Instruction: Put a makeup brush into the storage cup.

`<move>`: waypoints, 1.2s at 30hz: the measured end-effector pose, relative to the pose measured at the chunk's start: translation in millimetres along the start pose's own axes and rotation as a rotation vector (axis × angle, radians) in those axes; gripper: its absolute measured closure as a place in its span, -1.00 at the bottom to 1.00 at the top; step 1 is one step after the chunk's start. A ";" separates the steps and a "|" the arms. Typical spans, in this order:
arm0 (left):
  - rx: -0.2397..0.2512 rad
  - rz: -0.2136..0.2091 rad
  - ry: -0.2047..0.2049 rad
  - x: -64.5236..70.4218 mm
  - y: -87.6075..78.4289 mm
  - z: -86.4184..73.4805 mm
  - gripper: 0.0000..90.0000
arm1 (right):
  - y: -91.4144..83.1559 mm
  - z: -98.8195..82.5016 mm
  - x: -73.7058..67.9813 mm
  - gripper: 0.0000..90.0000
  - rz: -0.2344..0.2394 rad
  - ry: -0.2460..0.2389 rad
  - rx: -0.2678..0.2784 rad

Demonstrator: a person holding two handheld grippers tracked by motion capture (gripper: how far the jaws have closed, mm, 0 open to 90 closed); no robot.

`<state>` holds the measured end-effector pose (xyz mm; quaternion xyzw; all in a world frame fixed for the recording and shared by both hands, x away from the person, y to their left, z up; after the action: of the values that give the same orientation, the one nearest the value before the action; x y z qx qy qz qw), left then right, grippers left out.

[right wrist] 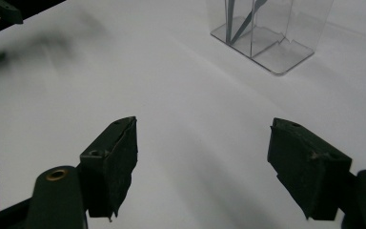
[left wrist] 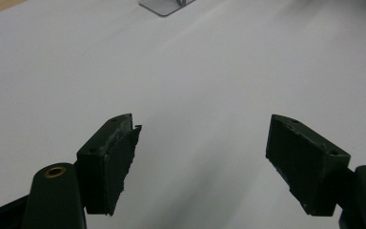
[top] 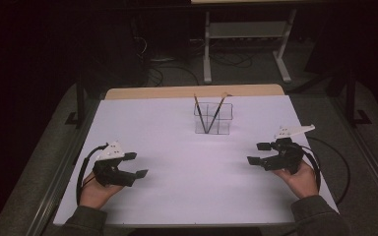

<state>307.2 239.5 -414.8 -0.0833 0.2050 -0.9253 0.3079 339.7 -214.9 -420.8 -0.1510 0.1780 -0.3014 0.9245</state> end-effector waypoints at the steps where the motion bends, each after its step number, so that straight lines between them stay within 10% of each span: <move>1: 0.001 0.000 -0.001 0.0 0.1 0.0 -0.46 | -0.5 -0.6 -0.7 -0.46 0.000 0.004 -0.001; 36: -0.005 -0.015 -0.005 1.8 1.6 -2.2 -0.46 | -12.2 -24.7 -9.9 -0.51 -0.014 0.020 0.023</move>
<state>306.1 238.0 -417.4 -0.0878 0.2060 -0.9269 0.3013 315.7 -222.5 -435.7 -0.1385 0.1826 -0.3115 0.9222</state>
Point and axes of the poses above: each handheld gripper's, and its own axes: y roughly forward along the jaws, z roughly out of its top, x roughly to its right, the point moved 4 cm from there along y, roughly forward along the jaws, and after that the axes turned 13 degrees about x, right-handed, at the moved point
